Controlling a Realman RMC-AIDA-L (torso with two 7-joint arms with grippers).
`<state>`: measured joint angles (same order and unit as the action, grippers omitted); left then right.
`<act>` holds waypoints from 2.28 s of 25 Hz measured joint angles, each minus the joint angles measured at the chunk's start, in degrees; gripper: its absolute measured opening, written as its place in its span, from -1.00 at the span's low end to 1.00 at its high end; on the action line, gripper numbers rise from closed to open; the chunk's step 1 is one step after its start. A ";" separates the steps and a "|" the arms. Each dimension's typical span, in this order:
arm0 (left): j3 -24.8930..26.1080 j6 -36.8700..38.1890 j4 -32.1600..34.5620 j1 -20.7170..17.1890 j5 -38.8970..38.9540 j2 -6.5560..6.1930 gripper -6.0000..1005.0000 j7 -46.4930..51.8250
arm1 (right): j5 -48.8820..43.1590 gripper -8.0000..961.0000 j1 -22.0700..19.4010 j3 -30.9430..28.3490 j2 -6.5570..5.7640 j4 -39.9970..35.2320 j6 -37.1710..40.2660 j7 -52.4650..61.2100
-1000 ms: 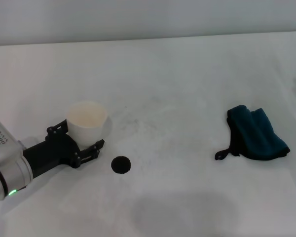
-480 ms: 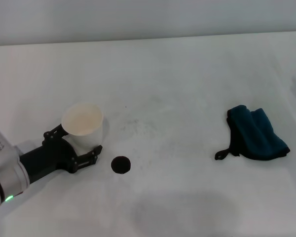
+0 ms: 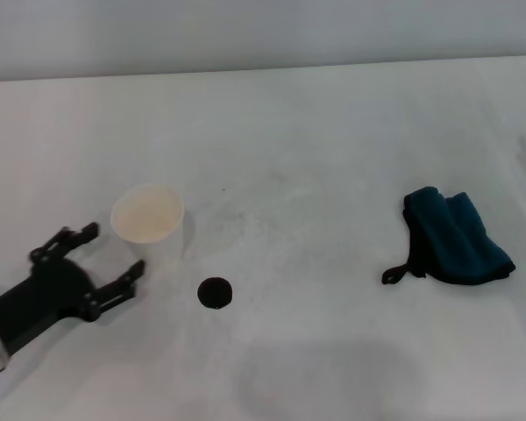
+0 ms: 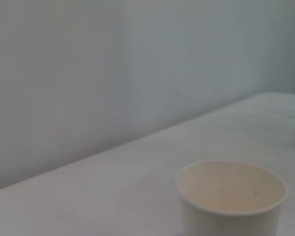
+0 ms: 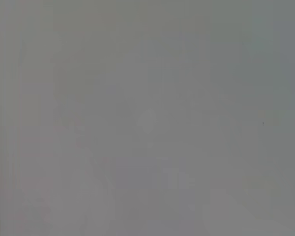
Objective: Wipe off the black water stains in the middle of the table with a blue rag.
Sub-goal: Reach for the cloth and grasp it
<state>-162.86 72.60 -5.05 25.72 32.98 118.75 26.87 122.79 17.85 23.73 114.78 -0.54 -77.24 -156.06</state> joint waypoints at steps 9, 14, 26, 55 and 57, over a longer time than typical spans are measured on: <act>0.00 7.69 -2.54 -7.50 12.74 0.08 0.75 -3.33 | -0.01 0.81 -0.18 0.00 0.00 -0.25 -0.14 -0.02; 0.00 9.48 -2.05 -8.99 17.14 0.26 0.75 -3.45 | -0.01 0.81 -0.33 0.00 0.00 -0.28 -0.12 -0.11; 0.00 11.41 1.31 -9.86 36.81 0.34 0.76 -5.88 | 0.07 0.81 -1.16 0.00 0.00 0.02 -2.14 0.53; 0.00 8.70 3.50 -7.02 42.48 0.34 0.76 -5.95 | 0.08 0.81 -0.90 -0.09 0.00 0.37 -1.86 0.58; 0.00 8.68 3.71 -7.10 42.47 0.34 0.76 -5.95 | 0.08 0.80 -0.89 -0.09 0.00 0.37 -1.86 0.58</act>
<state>-162.86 81.28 -1.34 18.62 75.44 119.09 20.91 122.87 16.96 23.64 114.78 -0.17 -79.10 -155.48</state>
